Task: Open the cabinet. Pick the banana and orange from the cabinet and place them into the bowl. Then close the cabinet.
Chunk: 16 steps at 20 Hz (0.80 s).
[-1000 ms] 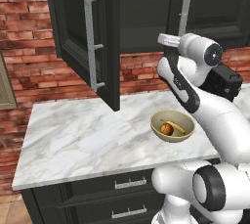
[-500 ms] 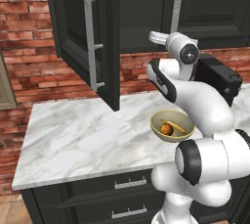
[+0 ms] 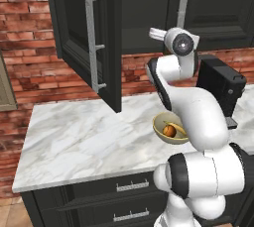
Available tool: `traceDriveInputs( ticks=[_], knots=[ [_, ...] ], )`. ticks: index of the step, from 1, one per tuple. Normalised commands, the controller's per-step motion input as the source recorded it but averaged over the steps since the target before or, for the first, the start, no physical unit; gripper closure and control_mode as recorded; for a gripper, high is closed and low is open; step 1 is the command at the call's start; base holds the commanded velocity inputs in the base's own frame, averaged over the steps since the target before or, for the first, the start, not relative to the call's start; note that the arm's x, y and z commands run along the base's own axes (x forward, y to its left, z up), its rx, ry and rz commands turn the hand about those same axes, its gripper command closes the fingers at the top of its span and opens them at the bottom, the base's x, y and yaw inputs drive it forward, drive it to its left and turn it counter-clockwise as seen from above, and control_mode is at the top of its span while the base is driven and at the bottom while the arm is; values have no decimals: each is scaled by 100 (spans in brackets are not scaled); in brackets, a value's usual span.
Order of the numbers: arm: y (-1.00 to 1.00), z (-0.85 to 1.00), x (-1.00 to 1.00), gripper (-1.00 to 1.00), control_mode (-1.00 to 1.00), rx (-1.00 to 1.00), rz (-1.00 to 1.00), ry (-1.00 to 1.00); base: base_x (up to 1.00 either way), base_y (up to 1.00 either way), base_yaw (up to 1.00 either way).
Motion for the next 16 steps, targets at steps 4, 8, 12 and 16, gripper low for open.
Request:
traceDriveInputs(
  ticks=[4, 8, 12, 16],
  knots=[
    [23, 38, -100, -100, -100, -1, 0, 20, 0, 0, 0],
    [37, -12, -100, -100, -100, -7, 6, 25, 0, 0, 0],
    [65, -72, -64, -100, -100, -17, 15, 15, 0, 0, 0],
    [99, -98, 96, -100, -100, -28, 9, -15, 0, 0, 0]
  ],
)
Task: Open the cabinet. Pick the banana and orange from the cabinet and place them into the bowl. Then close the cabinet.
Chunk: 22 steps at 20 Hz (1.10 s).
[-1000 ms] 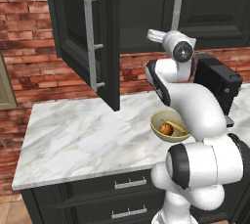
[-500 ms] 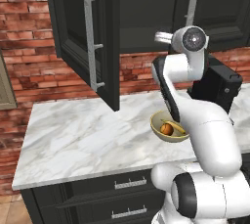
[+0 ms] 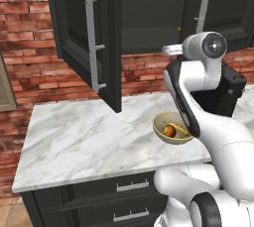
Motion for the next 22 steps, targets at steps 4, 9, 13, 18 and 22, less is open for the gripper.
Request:
traceDriveInputs(
  ticks=[4, 9, 13, 18, 22],
  knots=[
    [72, -100, 100, -100, -100, -17, 0, -28, 0, 0, 0],
    [34, -67, 95, -100, -100, -4, -11, -18, 0, 0, 0],
    [64, 67, -98, -100, -100, 3, -22, 17, 0, 0, 0],
    [89, 80, -97, -100, -100, 0, -5, 9, 0, 0, 0],
    [57, 84, -100, -100, -100, 1, -4, -4, 0, 0, 0]
  ],
)
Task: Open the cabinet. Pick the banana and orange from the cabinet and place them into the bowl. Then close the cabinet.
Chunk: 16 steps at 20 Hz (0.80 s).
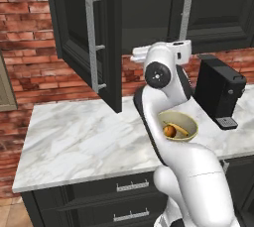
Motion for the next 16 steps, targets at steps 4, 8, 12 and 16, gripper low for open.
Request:
traceDriveInputs(
  ticks=[4, 8, 12, 16],
  knots=[
    [48, 58, -100, -100, -100, 0, -4, 8, 0, 0, 0],
    [0, 0, -68, -100, -100, 0, 0, 23, 0, 0, 0],
    [-14, -17, -23, -100, -100, 2, 0, 9, 0, 0, 0],
    [-73, -29, -90, -100, -100, 19, 2, 34, 0, 0, 0]
  ],
)
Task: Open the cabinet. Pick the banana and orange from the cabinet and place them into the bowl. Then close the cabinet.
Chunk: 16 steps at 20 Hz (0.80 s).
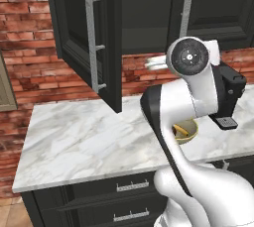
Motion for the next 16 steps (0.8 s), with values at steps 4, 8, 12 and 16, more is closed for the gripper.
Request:
traceDriveInputs(
  ticks=[4, 8, 12, 16],
  knots=[
    [-3, -43, -98, -100, -100, 0, 22, 10, 0, 0, 0],
    [16, -63, -96, -100, -100, -1, 25, 4, 0, 0, 0],
    [45, -21, -71, -100, -100, 0, 12, 2, 0, 0, 0],
    [53, 0, -59, -100, -100, 0, 5, -6, 0, 0, 0]
  ],
)
